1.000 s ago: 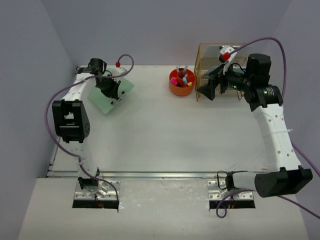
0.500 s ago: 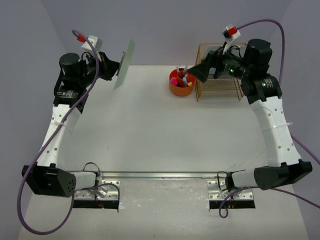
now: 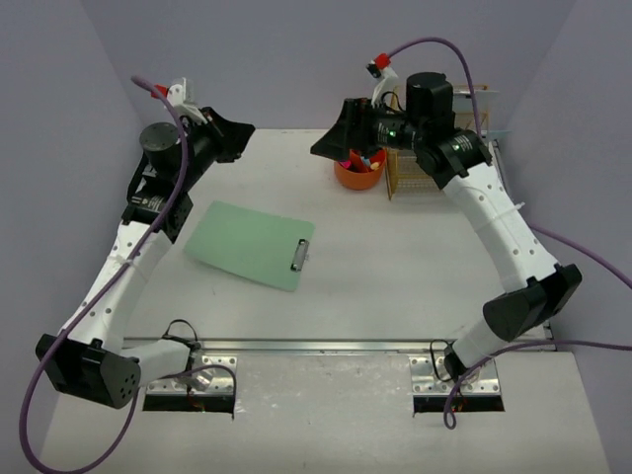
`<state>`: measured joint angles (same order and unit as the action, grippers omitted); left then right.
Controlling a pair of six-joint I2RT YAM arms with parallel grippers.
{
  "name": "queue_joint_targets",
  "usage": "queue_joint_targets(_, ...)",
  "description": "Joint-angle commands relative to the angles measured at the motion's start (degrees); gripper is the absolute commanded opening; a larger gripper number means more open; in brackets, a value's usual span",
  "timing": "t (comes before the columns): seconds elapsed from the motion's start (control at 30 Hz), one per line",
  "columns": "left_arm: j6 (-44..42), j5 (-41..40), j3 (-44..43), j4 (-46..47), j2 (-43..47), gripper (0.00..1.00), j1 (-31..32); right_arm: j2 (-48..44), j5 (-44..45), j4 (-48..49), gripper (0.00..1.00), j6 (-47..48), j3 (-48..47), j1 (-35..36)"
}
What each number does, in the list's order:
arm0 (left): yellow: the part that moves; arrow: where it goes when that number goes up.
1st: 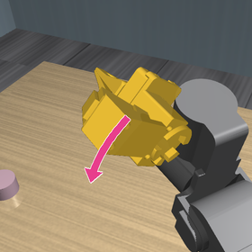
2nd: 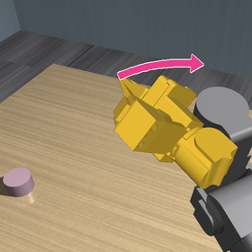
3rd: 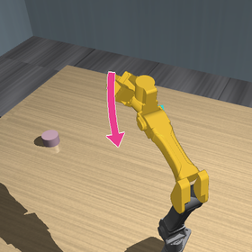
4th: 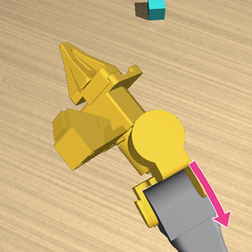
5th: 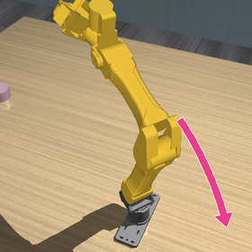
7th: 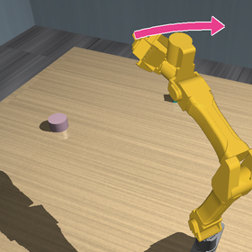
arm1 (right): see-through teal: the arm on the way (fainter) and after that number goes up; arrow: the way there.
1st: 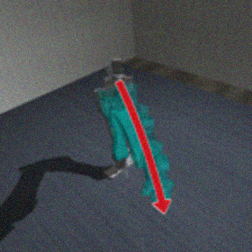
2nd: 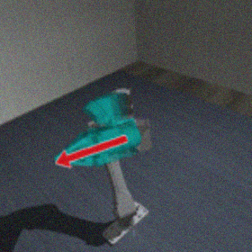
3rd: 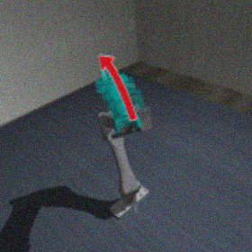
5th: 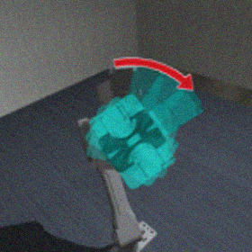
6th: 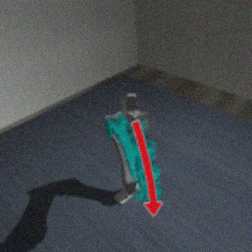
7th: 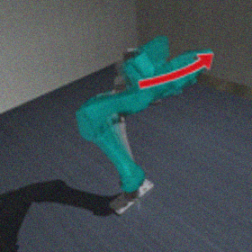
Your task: Organize the desk
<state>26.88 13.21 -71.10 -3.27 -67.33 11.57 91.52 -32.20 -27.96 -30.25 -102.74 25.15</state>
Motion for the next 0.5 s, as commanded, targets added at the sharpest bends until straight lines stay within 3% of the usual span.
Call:
queue_joint_targets(0.0,2.8,0.1,0.7,0.4,-1.3,0.00,0.2,0.5,3.0,-1.3,0.99,-1.6,-1.8,1.4)
queue_joint_targets(0.13,-13.4,-8.1,-5.9,-10.6,-5.7,0.05,0.3,-2.6,6.8,-6.1,0.97,0.8,5.3,1.4)
queue_joint_targets(0.23,-20.0,-16.3,-5.9,-16.7,-7.9,0.35,0.3,-6.5,9.5,-4.3,0.89,-1.2,16.3,1.5)
queue_joint_targets(0.33,-21.6,-22.9,-3.0,-17.5,-7.4,0.51,0.1,-7.5,12.9,-2.3,0.77,-7.0,26.3,2.2)
queue_joint_targets(0.47,-20.1,-27.2,-0.3,-17.2,-5.9,0.64,0.1,-3.6,16.3,-3.4,0.81,-10.1,29.0,6.1)
